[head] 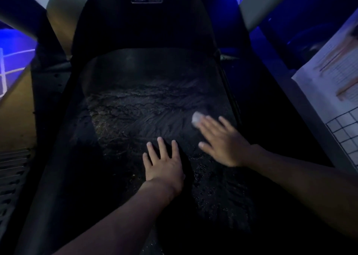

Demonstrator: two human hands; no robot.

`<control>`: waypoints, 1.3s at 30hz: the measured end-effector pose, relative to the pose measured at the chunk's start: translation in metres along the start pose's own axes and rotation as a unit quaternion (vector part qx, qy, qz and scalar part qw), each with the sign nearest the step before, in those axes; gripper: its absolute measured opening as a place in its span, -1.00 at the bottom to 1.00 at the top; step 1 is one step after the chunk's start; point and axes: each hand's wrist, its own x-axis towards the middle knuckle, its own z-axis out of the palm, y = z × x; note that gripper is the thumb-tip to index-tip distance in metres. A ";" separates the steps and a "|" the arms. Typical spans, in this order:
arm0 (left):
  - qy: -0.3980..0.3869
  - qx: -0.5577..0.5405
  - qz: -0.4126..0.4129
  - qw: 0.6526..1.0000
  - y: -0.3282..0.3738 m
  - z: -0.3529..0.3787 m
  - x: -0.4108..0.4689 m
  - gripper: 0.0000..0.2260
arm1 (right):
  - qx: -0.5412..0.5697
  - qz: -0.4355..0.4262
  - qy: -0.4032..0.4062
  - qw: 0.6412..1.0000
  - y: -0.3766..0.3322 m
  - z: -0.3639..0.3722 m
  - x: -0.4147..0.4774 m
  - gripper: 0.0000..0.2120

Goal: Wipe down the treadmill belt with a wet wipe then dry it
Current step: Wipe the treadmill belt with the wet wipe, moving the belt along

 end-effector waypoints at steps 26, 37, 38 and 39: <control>0.017 0.002 -0.004 1.000 -0.004 0.003 -0.003 -0.20 | 0.109 0.118 0.059 0.985 -0.024 0.007 -0.024 -0.15; -0.007 -0.043 0.051 0.998 -0.033 -0.006 -0.001 0.14 | 0.064 -0.064 -0.007 0.996 -0.045 0.008 -0.047 -0.27; -0.013 -0.033 0.060 0.998 -0.038 -0.005 -0.002 0.16 | 0.061 -0.079 -0.004 0.995 -0.037 0.007 -0.044 -0.29; -0.010 -0.023 0.063 0.998 -0.040 -0.004 -0.004 0.16 | 0.068 -0.054 0.010 0.996 -0.031 0.005 -0.038 -0.29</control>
